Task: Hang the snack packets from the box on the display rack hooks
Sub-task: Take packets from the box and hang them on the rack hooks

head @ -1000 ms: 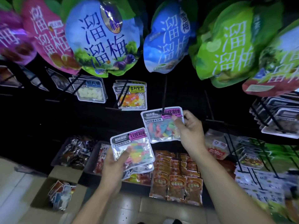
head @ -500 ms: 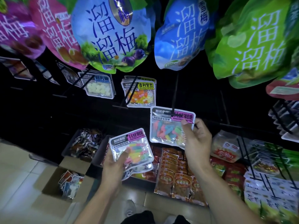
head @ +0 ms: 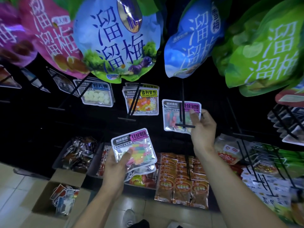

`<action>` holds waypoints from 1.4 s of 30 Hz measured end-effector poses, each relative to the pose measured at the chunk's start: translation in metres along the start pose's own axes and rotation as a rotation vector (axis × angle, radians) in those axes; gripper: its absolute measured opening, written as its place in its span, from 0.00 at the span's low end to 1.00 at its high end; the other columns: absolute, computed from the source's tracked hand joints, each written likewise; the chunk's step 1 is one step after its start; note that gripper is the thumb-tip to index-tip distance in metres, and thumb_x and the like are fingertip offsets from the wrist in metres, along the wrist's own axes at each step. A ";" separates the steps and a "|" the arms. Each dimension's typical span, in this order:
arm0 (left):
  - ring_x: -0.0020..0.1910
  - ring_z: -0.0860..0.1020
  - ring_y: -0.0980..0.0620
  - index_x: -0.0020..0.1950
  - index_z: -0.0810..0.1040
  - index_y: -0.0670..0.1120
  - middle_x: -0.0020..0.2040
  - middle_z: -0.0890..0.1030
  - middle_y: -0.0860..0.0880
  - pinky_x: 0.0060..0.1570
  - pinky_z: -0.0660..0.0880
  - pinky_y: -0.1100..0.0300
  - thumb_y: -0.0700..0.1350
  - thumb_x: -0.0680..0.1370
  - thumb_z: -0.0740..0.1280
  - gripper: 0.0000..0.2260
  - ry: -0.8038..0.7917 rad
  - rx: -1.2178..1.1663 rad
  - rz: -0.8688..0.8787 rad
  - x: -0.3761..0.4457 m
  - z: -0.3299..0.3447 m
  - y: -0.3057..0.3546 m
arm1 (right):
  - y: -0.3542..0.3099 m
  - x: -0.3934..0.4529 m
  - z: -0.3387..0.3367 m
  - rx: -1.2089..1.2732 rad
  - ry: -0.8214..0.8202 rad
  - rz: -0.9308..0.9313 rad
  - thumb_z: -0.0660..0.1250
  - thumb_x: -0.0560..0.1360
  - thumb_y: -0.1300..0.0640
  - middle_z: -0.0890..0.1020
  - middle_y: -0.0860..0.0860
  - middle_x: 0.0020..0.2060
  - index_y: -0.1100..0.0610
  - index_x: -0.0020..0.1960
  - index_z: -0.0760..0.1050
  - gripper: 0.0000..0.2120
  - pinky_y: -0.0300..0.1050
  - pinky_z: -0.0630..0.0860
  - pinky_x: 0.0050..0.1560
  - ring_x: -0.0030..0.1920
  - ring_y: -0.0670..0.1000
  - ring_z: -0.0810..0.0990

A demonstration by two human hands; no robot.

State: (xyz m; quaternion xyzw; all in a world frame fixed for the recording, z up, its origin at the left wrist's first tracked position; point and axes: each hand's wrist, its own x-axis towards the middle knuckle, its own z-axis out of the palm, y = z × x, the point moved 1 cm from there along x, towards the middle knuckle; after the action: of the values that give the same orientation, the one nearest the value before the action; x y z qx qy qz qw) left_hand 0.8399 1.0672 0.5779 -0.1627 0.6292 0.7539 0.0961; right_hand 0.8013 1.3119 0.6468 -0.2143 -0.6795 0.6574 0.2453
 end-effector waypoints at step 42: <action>0.57 0.85 0.44 0.65 0.77 0.49 0.57 0.86 0.47 0.54 0.83 0.45 0.40 0.81 0.68 0.13 -0.174 -0.080 -0.018 0.025 0.033 0.007 | -0.010 -0.034 -0.033 -0.206 -0.206 -0.086 0.65 0.82 0.63 0.85 0.56 0.44 0.43 0.52 0.83 0.15 0.73 0.78 0.50 0.49 0.71 0.80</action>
State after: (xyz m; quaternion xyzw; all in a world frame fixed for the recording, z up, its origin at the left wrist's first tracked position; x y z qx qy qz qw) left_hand 0.8100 1.0971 0.5805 -0.1059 0.5862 0.7890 0.1504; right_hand 0.8488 1.3160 0.6559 -0.1405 -0.7734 0.5917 0.1789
